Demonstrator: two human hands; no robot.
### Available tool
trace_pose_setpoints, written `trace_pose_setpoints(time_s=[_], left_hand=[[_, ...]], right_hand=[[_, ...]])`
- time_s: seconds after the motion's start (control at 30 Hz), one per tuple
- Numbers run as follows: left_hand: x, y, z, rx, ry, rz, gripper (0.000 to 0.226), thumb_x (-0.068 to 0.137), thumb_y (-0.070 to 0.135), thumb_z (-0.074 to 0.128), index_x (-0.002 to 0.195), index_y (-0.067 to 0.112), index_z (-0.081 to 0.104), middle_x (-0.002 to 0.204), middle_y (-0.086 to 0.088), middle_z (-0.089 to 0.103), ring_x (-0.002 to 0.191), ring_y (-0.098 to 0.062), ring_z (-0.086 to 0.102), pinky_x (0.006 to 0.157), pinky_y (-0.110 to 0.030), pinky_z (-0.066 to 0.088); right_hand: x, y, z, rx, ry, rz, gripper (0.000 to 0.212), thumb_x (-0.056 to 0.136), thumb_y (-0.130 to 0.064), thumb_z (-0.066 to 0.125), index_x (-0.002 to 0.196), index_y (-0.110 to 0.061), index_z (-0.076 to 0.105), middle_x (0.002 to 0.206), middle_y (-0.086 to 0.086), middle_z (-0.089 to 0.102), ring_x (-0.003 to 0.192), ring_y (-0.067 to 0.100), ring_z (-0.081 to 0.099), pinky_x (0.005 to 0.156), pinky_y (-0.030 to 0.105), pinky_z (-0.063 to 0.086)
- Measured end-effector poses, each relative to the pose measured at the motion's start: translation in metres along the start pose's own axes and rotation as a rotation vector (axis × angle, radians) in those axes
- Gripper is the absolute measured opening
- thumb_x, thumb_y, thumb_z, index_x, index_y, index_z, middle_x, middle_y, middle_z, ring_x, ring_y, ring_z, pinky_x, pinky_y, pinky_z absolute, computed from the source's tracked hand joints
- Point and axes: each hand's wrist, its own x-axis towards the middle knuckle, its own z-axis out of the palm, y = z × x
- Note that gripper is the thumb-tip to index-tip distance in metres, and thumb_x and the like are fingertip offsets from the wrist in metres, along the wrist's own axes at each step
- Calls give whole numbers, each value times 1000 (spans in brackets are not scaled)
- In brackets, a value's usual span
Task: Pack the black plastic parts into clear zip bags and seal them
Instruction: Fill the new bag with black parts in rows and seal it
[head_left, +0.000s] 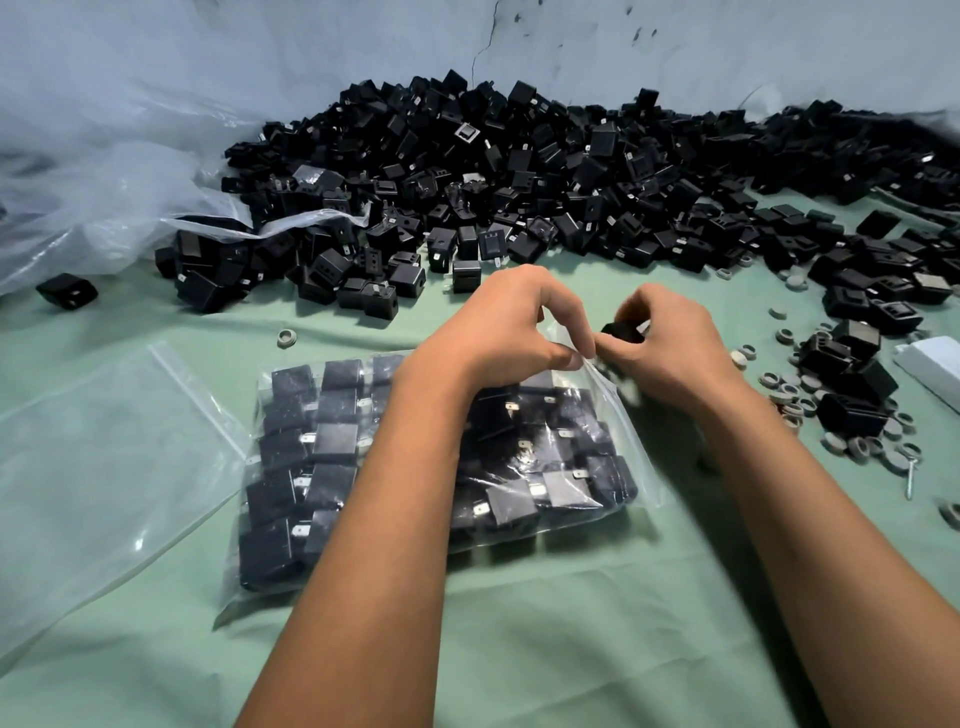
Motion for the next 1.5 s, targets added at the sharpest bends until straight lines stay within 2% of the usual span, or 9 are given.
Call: trace_pose_setpoints(time_s=[0.13, 0.43, 0.57, 0.67, 0.97, 1.07, 1.27, 1.37, 1.5], left_hand=[[0, 1, 1, 1, 1, 13, 17, 78, 18, 87, 85, 33, 81, 98, 16, 60, 93, 6, 52, 72, -8, 35], [-1, 7, -2, -22, 36, 38, 18, 77, 15, 87, 87, 30, 82, 106, 2, 63, 98, -8, 55, 77, -13, 39], [-2, 7, -2, -40, 47, 38, 19, 76, 16, 88, 87, 30, 82, 106, 2, 62, 96, -8, 54, 78, -16, 40], [-1, 7, -2, -47, 56, 37, 19, 75, 17, 89, 85, 31, 82, 106, 3, 61, 98, -10, 56, 79, -18, 43], [-1, 5, -1, -54, 67, 14, 17, 75, 22, 90, 83, 33, 80, 106, 5, 63, 98, -13, 56, 78, -22, 44], [-2, -1, -3, -79, 147, -17, 15, 81, 23, 84, 89, 34, 78, 104, 12, 65, 93, -8, 55, 77, -20, 44], [-4, -21, -14, -106, 310, -156, 9, 88, 20, 76, 88, 29, 77, 79, 17, 57, 71, -5, 49, 70, -24, 43], [-8, -27, -17, -49, 224, -223, 6, 87, 22, 79, 86, 27, 77, 88, 11, 66, 73, -5, 55, 74, -28, 49], [-11, -28, -15, -7, 78, -244, 12, 78, 30, 88, 82, 29, 77, 71, 16, 57, 57, 8, 52, 61, -21, 39]], right_hand=[[-22, 1, 0, 385, 30, -88, 10, 87, -34, 79, 91, -29, 71, 79, -6, 71, 70, 12, 66, 67, 29, 50], [-32, -2, -8, 692, -266, -143, 21, 104, -27, 62, 97, -15, 77, 74, -4, 64, 61, 12, 48, 55, 19, 41], [-34, -5, -9, 698, -247, -170, 10, 98, -24, 70, 100, -23, 79, 77, -7, 73, 59, 9, 58, 57, 19, 46], [-34, -8, -6, 731, -208, -161, 3, 93, -18, 76, 95, -17, 78, 86, 8, 78, 76, 26, 75, 72, 38, 58], [-32, -7, 6, 712, -193, -107, 8, 93, -18, 78, 89, -11, 77, 83, 29, 72, 69, 27, 63, 68, 45, 51], [-33, -7, 6, 747, -187, -124, 8, 93, -15, 76, 94, -7, 76, 88, 22, 76, 76, 28, 69, 76, 52, 57], [-32, -7, 8, 765, -208, -135, 8, 92, -11, 76, 97, -5, 77, 91, 12, 79, 82, 19, 74, 80, 35, 61], [-31, -8, 9, 752, -212, -140, 8, 90, -9, 78, 97, -5, 78, 90, 10, 80, 83, 19, 75, 79, 30, 60], [-32, -11, 9, 723, -198, -144, 10, 87, -9, 81, 95, -5, 78, 87, 11, 79, 81, 21, 75, 79, 33, 60]])
